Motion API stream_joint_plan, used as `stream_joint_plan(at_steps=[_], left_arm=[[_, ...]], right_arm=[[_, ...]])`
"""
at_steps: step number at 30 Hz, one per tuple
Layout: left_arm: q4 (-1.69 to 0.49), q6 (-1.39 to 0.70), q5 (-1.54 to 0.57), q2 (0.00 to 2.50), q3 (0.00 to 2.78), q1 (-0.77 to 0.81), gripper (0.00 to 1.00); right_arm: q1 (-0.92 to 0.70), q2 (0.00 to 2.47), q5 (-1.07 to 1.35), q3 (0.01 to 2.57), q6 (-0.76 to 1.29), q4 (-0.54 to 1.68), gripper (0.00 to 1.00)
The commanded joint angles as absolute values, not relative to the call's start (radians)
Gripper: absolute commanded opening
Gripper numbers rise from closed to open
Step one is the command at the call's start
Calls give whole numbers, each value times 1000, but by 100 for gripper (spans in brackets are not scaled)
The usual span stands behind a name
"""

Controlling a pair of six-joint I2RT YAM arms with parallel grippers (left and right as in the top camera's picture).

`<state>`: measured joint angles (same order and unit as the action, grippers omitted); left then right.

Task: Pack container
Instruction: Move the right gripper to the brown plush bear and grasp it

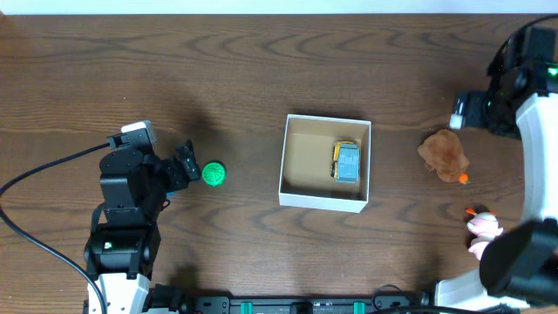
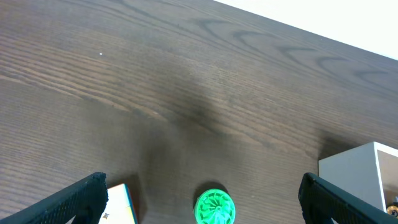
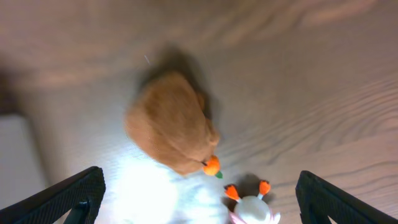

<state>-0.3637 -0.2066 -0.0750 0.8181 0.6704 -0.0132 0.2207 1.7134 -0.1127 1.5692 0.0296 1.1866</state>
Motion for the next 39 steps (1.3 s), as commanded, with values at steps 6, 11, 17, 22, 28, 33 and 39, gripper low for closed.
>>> stream_joint_plan(at_steps=[6, 11, 17, 22, 28, 33, 39], left_arm=[[-366, -208, -67, 817, 698, -19, 98], [-366, -208, -67, 817, 698, -19, 98], [-366, -208, -67, 817, 698, -19, 98], [-366, -208, -67, 817, 698, -19, 98], [-366, -208, -67, 817, 698, -19, 98], [-365, -208, -67, 817, 698, -19, 98], [-365, -208, -67, 817, 698, -19, 98]], right_arm=[[196, 1828, -59, 1399, -121, 1078, 99], [177, 1858, -60, 1331, -122, 998, 99], [176, 1859, -59, 1273, -121, 933, 93], [176, 1859, -59, 1241, -101, 914, 61], [175, 1859, -58, 1242, -69, 915, 26], [172, 1852, -44, 1274, -35, 968, 6], [130, 1798, -44, 1449, 6, 1139, 5]])
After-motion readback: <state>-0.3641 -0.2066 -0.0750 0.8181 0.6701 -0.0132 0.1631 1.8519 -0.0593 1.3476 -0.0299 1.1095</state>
